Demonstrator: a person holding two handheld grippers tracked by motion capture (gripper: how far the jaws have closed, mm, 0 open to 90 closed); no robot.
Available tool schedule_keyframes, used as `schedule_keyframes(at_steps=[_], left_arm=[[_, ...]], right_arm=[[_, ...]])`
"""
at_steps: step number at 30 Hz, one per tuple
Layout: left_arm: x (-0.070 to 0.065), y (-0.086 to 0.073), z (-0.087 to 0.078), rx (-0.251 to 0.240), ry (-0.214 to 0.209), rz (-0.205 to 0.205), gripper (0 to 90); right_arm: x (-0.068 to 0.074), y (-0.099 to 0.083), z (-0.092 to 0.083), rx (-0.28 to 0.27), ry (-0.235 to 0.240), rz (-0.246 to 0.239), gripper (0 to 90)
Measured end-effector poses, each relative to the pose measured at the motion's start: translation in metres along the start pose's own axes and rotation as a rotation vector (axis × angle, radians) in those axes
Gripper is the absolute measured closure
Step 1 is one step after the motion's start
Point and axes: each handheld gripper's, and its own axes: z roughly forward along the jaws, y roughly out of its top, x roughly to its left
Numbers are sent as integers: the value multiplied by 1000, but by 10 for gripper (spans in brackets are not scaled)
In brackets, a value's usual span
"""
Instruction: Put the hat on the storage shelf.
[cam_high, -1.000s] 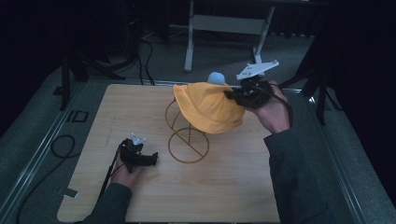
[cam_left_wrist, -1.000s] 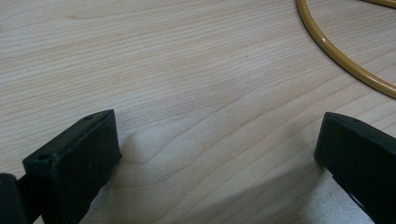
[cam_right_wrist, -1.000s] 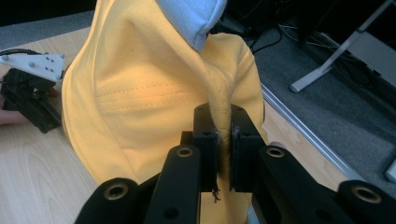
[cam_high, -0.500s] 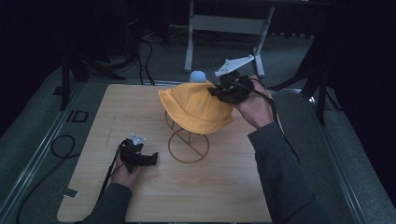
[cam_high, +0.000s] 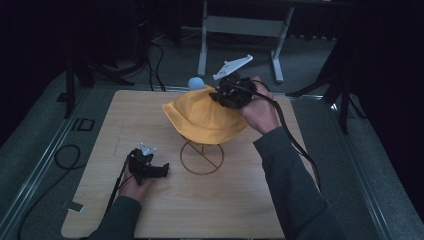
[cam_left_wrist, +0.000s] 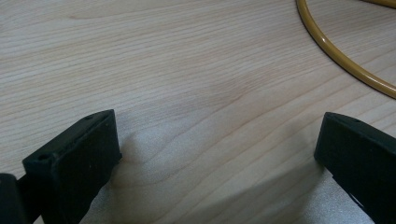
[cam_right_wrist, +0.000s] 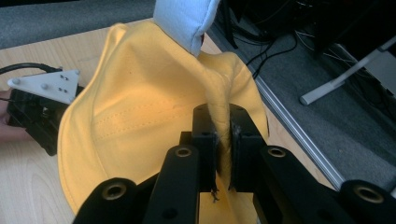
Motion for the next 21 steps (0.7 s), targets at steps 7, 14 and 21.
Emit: schedule_keyframes(at_steps=[7, 14, 21], left_arm=[[0, 0, 0, 2, 0, 3, 1], [0, 0, 0, 0, 0, 1, 1], [0, 0, 0, 0, -1, 1, 1]], right_arm=[[13, 13, 15, 14, 41, -35, 814], [23, 15, 29, 76, 48, -71, 798], [23, 13, 25, 102, 48, -74, 659]])
